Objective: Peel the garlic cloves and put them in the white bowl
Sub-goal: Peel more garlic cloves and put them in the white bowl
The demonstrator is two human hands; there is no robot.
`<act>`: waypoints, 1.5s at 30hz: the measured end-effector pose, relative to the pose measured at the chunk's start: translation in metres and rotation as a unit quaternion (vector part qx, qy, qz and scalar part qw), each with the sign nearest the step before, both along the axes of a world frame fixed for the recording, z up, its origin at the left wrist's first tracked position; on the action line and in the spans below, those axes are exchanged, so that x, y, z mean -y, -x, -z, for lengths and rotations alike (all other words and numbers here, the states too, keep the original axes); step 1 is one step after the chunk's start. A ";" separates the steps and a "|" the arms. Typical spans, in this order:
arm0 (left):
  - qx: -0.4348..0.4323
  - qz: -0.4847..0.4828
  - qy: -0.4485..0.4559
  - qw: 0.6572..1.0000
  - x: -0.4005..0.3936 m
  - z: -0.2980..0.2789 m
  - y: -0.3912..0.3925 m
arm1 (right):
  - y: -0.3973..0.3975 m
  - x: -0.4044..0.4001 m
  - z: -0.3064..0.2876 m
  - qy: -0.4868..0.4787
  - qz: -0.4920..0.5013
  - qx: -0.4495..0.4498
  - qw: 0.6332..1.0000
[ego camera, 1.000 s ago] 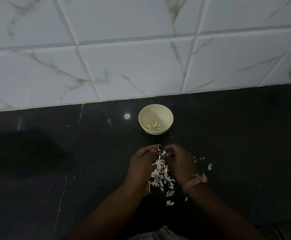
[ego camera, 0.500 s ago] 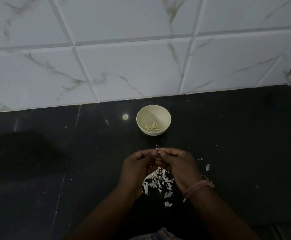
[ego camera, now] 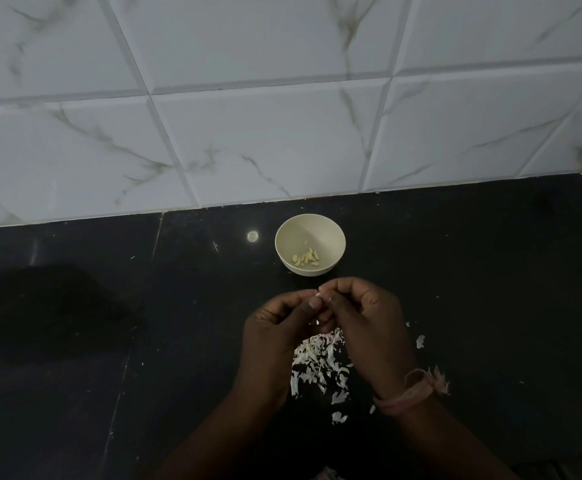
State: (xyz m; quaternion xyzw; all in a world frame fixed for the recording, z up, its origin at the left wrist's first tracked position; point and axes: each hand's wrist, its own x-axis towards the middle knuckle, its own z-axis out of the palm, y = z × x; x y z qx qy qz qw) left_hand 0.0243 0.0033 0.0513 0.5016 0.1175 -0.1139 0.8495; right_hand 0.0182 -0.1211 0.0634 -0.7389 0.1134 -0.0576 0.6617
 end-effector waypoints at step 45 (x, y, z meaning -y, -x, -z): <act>0.023 0.031 0.090 0.995 0.000 0.000 -0.002 | 0.017 -0.002 -0.012 0.157 -0.025 0.135 0.978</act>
